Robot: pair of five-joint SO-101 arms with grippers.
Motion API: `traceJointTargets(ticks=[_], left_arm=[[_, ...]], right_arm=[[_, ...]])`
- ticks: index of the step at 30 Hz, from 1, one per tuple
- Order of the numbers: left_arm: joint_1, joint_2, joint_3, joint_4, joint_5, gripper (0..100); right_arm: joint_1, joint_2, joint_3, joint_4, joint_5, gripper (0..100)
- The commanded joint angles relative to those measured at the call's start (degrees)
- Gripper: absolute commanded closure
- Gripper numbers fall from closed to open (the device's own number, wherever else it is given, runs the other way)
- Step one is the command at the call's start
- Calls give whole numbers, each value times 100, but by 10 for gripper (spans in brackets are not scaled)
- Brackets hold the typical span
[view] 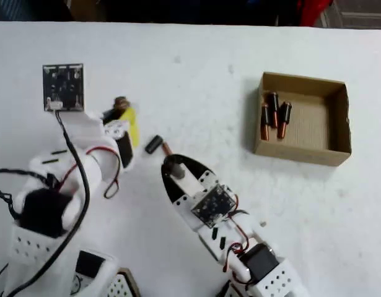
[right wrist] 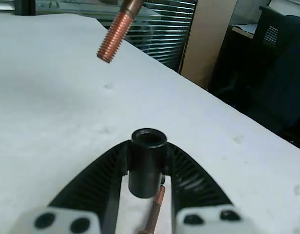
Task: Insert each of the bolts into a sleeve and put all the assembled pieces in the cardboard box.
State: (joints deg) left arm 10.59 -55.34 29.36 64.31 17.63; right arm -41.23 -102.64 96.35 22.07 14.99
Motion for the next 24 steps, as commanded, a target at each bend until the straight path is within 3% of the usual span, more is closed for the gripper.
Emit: traceJointTargets(ticks=[1, 6, 14, 24], left_arm=[[593, -435, -62, -580, 123, 976], [919, -752, 158, -870, 141, 976], [1358, -1982, 1916, -2532, 105, 976], [1473, -2659, 2673, -2541, 105, 976]], right_arm=[[-4, -48, 44, -180, -378, 982], [-4, -48, 35, -189, -413, 982], [207, -48, 44, -180, -422, 982], [286, -48, 44, -145, -703, 982]])
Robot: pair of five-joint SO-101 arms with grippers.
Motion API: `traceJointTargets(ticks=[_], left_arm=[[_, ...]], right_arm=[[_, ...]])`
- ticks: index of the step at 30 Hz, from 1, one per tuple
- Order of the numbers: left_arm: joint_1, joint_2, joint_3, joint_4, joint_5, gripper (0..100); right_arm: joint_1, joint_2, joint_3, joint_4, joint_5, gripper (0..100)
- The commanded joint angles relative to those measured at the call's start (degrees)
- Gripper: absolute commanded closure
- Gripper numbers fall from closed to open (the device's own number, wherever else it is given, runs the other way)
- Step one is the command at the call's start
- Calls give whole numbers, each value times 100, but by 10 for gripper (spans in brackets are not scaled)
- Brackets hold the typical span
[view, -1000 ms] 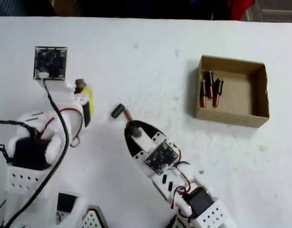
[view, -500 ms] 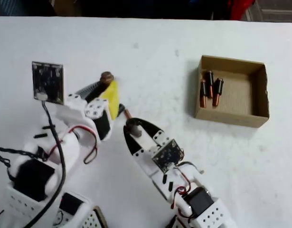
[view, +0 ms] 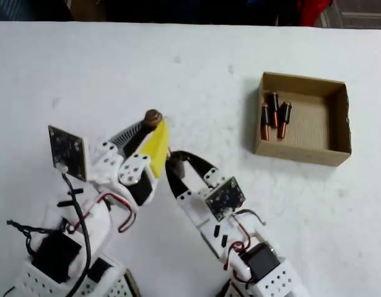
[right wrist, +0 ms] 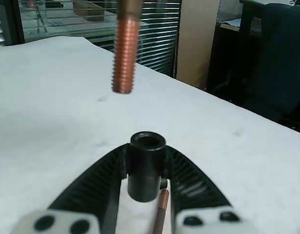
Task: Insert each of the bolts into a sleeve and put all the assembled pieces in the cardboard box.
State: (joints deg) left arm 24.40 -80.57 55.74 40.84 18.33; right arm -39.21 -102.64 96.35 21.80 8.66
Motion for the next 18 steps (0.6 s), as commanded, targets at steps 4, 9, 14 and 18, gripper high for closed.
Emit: traceJointTargets(ticks=[4, 9, 14, 18], left_arm=[[101, -154, 114, -185, 44, 976], [101, -154, 246, -211, 44, 976], [391, -154, 281, -211, 35, 976], [514, -154, 281, -237, 26, 976]], right_arm=[[84, -48, 44, -110, -62, 982], [110, -40, 44, -110, -97, 982], [101, -31, 44, -101, -97, 982], [101, -31, 44, -101, -97, 982]])
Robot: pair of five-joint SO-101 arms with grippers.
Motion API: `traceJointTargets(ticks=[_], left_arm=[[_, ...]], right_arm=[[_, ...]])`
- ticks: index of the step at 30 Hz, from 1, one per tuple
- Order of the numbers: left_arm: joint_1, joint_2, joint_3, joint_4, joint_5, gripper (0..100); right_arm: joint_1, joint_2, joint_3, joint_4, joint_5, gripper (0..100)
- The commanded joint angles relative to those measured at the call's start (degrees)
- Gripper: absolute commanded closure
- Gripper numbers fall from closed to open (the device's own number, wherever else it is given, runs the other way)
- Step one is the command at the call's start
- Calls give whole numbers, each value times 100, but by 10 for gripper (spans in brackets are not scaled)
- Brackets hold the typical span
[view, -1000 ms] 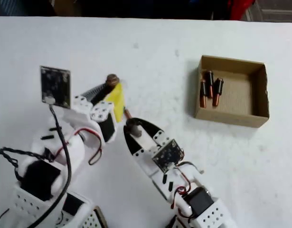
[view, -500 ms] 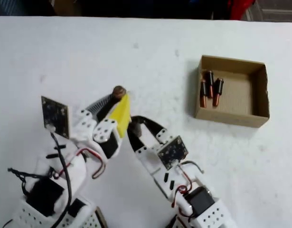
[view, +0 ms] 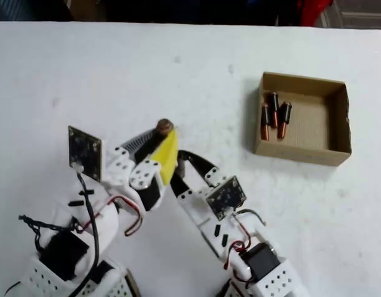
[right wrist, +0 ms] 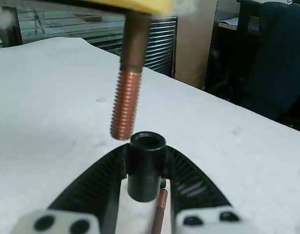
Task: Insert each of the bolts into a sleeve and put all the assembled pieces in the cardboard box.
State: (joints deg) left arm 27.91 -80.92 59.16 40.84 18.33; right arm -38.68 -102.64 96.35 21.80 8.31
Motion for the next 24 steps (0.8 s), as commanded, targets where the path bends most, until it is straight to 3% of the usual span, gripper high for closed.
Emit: traceJointTargets(ticks=[1, 5, 13, 24], left_arm=[[145, -119, -62, -237, 26, 976], [92, -84, -35, -475, 26, 976], [40, -119, 993, -1829, -413, 976], [-356, -119, 1002, -1829, -466, 976]], right_arm=[[40, -31, 44, -101, -53, 982], [31, -40, 44, -101, -44, 982], [48, -40, 44, -101, -44, 982], [57, -40, 44, -101, -35, 982]])
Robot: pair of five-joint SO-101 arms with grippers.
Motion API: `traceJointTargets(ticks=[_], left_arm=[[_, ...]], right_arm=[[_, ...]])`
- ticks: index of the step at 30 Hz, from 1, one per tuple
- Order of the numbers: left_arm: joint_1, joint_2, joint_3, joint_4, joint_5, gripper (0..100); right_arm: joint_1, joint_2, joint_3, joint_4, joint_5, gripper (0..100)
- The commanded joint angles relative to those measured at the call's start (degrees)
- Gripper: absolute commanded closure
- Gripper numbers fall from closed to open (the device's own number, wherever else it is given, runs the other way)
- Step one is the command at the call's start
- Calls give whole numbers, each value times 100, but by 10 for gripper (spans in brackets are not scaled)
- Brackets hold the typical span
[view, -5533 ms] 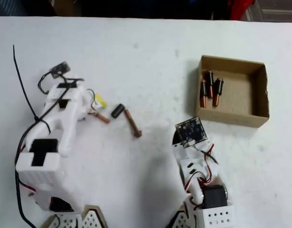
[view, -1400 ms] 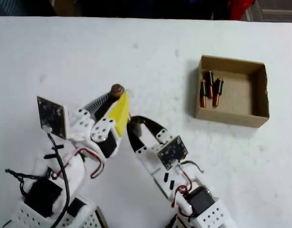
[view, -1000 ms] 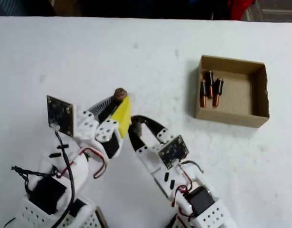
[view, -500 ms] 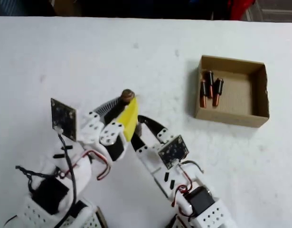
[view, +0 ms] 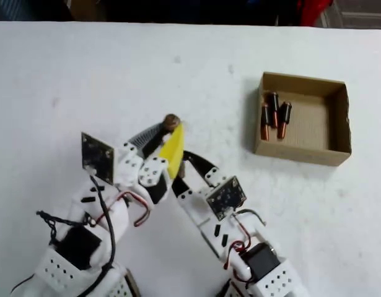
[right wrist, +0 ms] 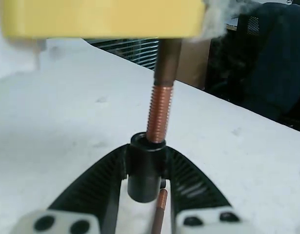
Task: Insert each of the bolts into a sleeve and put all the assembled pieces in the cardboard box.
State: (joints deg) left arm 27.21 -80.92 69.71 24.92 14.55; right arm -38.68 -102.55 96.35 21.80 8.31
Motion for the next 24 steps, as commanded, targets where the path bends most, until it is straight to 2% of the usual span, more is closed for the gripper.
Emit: traceJointTargets(ticks=[1, 10, 17, 24], left_arm=[[-312, -119, -35, -229, -88, 976], [-251, -119, -26, -62, -35, 976], [66, -119, -26, -53, -35, 976], [40, -119, -26, 396, -35, 976]], right_arm=[[57, -48, 44, -101, -35, 982], [57, -48, 44, -101, -35, 982], [57, -48, 44, -101, -35, 982], [57, -57, 44, -101, -35, 982]])
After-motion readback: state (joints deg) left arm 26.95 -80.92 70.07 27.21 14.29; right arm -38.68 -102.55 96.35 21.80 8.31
